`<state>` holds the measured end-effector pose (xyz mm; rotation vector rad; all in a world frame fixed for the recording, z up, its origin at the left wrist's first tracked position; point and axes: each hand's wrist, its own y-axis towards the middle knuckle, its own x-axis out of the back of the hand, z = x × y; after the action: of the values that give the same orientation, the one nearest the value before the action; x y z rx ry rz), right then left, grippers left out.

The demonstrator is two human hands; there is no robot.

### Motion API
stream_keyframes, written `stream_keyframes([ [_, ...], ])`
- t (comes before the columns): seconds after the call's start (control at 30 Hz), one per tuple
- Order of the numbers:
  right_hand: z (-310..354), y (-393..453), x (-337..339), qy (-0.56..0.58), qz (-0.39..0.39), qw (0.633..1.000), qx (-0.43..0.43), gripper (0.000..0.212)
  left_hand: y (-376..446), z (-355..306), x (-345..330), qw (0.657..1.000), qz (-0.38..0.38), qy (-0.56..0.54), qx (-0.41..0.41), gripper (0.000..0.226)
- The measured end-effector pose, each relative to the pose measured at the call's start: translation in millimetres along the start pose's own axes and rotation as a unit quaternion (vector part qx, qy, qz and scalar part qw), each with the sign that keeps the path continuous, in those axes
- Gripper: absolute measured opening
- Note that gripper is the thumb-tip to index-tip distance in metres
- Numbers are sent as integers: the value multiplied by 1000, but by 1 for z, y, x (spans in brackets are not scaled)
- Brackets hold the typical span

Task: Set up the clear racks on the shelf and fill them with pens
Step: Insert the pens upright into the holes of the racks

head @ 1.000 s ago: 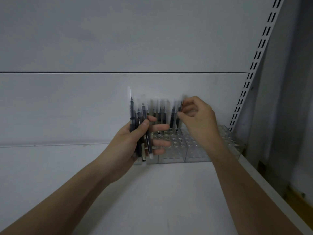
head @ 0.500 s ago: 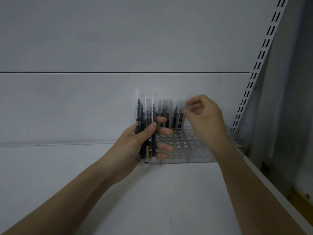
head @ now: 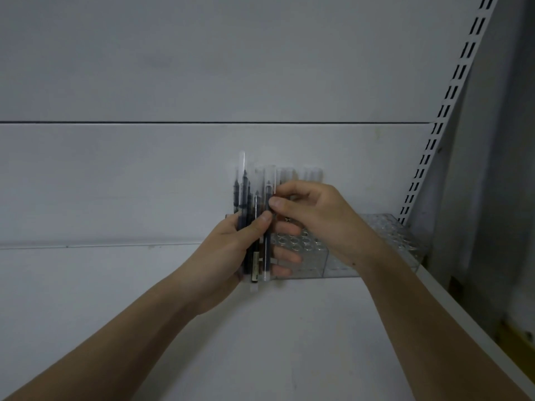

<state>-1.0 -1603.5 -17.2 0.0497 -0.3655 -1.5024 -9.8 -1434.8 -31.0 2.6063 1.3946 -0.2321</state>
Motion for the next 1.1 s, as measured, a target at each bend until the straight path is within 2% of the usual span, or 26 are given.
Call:
stream_keyframes([
  [0.17, 0, 0, 2, 43, -33, 999, 5, 1, 0, 0, 0, 1000, 11, 2, 11, 30],
  [0.5, 2, 4, 12, 139, -103, 985, 13, 3, 2, 3, 3, 999, 32, 15, 27, 28],
  [0.63, 8, 5, 23, 207, -196, 957, 48, 2, 1, 3, 2, 999, 18, 40, 23, 28],
  [0.7, 8, 6, 31, 155, -276, 944, 90, 3, 2, 3, 2, 998, 24, 46, 32, 29],
  [0.77, 5, 6, 37, 56, -323, 938, 116, 5, 3, 3, 2, 998, 24, 35, 49, 30],
  [0.93, -11, 11, 41, -74, -319, 939, 99, 11, 3, 4, 2, 998, 6, -8, 54, 17],
  [1.1, -14, 12, 41, -82, -314, 941, 101, 11, 4, 6, 5, 1000, 5, 2, 17, 26],
])
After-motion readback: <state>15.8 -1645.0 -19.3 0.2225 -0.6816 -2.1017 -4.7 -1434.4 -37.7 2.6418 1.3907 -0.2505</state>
